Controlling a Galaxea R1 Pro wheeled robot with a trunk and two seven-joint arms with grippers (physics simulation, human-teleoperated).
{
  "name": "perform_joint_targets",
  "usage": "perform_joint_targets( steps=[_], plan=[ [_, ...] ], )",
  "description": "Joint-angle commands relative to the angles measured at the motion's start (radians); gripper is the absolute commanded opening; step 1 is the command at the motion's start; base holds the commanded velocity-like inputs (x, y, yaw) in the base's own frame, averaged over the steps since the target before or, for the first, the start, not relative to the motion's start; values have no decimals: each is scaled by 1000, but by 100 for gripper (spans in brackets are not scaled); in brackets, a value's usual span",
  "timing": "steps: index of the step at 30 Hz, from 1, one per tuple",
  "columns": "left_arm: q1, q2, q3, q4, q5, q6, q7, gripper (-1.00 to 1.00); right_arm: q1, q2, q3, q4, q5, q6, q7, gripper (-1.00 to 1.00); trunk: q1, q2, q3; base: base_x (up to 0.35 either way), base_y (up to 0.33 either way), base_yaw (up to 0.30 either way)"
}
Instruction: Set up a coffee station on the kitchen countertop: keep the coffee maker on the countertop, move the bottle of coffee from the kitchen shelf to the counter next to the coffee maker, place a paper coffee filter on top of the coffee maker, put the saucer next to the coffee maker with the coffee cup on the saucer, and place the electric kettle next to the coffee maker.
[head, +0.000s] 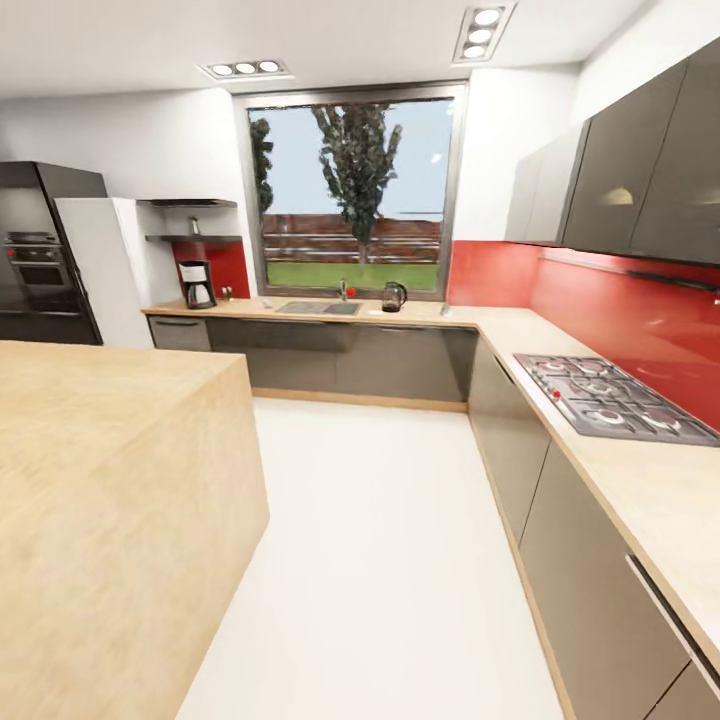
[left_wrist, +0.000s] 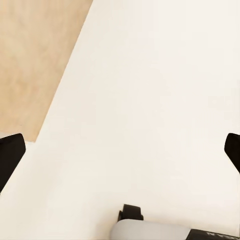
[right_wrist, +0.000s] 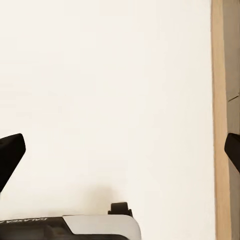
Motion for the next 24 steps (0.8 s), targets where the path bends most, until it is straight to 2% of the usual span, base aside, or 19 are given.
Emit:
perform_joint_targets(
  steps=[1,24],
  plan=[
    [-1,0,0,1,8,-3,-1,100,0,0,1,1,-8,-4,0,100,1,0,0,336,15,-5],
    [0,4,0,1,9,-3,-1,100,0,-1,5,21,-6,-5,2,100,1,0,0,336,1,-1]
  ],
)
